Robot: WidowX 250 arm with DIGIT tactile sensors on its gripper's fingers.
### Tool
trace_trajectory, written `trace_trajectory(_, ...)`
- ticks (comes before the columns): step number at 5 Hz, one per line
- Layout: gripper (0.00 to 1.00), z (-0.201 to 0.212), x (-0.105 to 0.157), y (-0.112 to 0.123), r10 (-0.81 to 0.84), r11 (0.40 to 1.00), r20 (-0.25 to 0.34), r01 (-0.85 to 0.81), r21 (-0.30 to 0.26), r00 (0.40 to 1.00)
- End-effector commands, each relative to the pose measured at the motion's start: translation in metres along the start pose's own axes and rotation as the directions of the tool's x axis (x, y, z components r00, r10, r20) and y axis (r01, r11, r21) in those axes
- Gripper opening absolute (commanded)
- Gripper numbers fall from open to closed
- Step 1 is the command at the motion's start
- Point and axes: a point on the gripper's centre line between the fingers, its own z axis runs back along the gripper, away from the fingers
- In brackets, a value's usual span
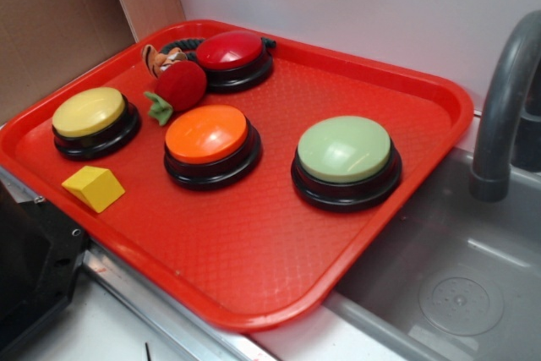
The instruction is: Push the red button.
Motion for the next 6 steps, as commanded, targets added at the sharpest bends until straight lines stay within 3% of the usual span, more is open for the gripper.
trace_trajectory(1, 1.0, 0.0096, 0.0127, 0.0047, 0.009, 1.0, 0.038, -0.009, -0.01, 0.999)
trace_trajectory(6, 1.0, 0.0025, 0.0113, 0.0001, -0.014, 1.0, 0.03, 0.014, -0.026, 0.999)
